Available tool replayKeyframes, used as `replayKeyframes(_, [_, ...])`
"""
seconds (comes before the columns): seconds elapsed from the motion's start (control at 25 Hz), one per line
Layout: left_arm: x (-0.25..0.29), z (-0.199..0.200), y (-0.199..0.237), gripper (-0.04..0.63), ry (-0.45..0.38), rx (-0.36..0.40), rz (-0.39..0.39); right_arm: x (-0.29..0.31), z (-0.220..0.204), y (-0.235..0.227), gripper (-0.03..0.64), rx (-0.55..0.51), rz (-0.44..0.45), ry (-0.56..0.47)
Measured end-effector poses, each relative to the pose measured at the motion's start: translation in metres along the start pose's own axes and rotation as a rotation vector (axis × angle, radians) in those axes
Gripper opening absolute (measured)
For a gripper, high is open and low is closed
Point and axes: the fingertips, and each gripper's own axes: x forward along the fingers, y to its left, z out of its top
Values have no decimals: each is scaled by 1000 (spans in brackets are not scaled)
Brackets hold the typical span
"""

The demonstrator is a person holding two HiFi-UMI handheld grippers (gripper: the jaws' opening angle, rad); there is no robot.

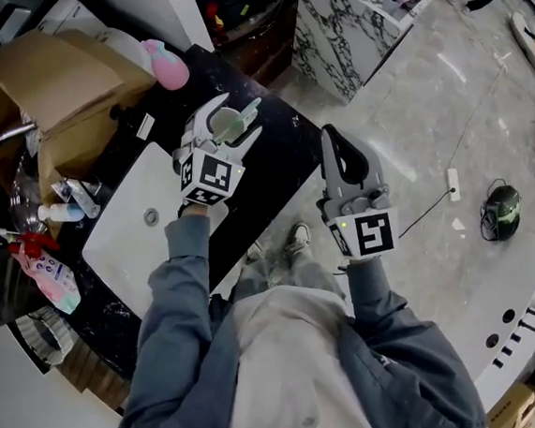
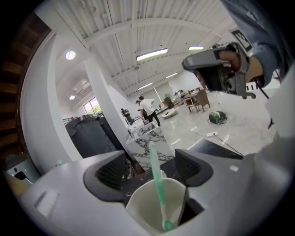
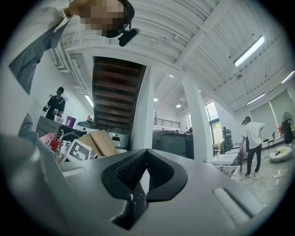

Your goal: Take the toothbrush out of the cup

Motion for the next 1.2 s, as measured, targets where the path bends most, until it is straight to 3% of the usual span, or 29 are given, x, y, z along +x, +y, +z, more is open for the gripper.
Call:
replayKeyframes(0.12, [5, -2, -3, 366, 0, -30, -13, 1, 0, 0, 5, 3, -3, -1])
replayKeyframes(0.4, [17, -16, -7, 217, 64, -56, -47, 2, 0, -4, 5, 3, -14, 0])
replayKeyframes(0.6, [18, -20, -8, 134, 93, -34, -37, 0, 0, -9, 5, 9, -28, 2])
replayKeyframes(0.92, [12, -17, -6, 109, 70, -36, -15, -2, 0, -12, 5, 8, -36, 4])
replayKeyframes(1.2, [-7, 7, 6, 107, -20, -77, 28, 0, 7, -8, 5, 3, -27, -11])
